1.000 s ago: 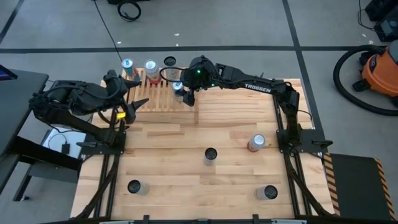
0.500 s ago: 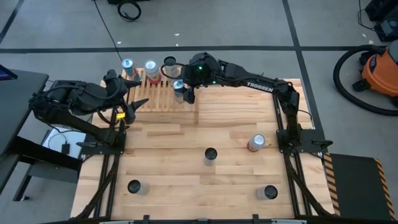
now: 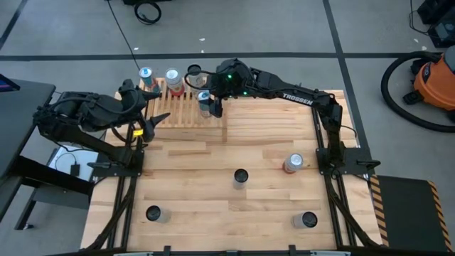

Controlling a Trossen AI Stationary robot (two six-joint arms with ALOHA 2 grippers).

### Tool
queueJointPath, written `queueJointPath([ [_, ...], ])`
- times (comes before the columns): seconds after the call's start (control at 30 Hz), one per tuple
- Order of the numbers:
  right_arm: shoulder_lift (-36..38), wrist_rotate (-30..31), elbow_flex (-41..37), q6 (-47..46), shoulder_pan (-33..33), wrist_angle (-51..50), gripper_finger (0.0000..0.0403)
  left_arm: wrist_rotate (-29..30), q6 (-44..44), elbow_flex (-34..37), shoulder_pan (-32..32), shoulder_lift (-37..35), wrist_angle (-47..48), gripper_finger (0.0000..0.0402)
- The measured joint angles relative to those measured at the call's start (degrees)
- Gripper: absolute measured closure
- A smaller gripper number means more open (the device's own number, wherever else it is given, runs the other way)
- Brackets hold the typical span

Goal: Place canned beverage on shelf
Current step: Put the blue soda can on the shelf aligned with the other blue soda can

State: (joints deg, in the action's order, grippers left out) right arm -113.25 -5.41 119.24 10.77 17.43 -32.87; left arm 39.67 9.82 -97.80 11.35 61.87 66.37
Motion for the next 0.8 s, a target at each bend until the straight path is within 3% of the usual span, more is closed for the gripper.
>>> queueJointPath([
  [0.23, 1.5, 2.2, -0.1, 3.1, -0.1, 0.1, 0.0119, -4.4, 0.0, 0.0, 0.0, 0.0, 0.0, 0.0086],
  [0.63, 8.2, 4.4, -0.1, 3.4, -0.4, -1.0, 0.0119, -4.5, -1.2, 0.1, 0.0, 0.0, 3.9, 0.0086],
  [0.8, 12.2, 4.4, -0.1, 6.9, -0.5, -1.7, 0.0119, -2.2, 5.5, 0.1, 0.0, 0.5, 4.5, 0.0086],
])
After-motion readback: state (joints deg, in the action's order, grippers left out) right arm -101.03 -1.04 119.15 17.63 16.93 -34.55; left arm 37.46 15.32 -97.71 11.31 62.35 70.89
